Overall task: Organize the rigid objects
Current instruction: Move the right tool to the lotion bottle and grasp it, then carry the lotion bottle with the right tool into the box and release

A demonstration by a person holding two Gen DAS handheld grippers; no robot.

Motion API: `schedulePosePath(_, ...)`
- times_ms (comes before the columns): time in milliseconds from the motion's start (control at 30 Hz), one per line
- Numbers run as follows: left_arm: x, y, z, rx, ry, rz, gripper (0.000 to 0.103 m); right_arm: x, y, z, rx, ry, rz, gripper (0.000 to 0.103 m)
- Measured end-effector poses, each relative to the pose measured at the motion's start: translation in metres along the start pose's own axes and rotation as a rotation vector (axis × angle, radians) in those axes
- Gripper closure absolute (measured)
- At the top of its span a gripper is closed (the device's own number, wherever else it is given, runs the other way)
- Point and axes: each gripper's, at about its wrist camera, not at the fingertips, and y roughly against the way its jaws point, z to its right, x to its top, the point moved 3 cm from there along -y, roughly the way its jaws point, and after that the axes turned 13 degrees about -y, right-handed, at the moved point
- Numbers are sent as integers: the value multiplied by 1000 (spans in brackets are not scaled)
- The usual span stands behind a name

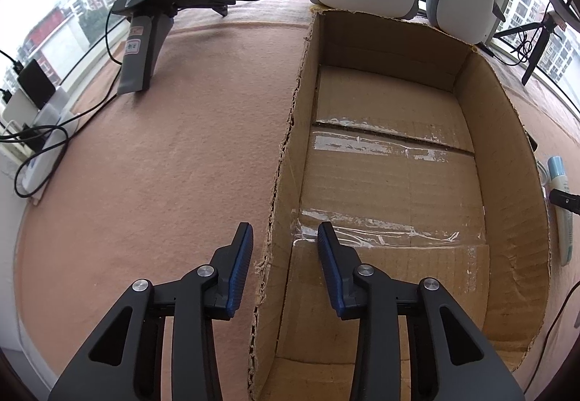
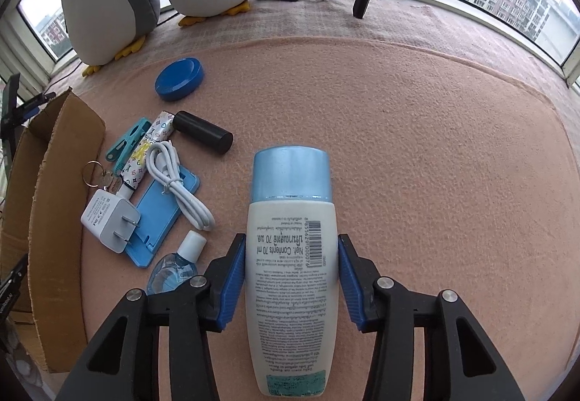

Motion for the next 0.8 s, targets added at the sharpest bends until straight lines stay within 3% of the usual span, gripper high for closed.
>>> schedulePosePath(333, 0, 0, 0, -2, 0, 1, 67, 2, 41, -5, 80, -37, 56, 59)
schedulePosePath(600, 0, 0, 0, -2, 1, 4, 67, -4, 88, -63, 206, 46, 108, 59)
schedulePosePath(800, 0, 0, 0, -5, 6, 7, 67, -15, 105, -118, 307, 111, 98, 59)
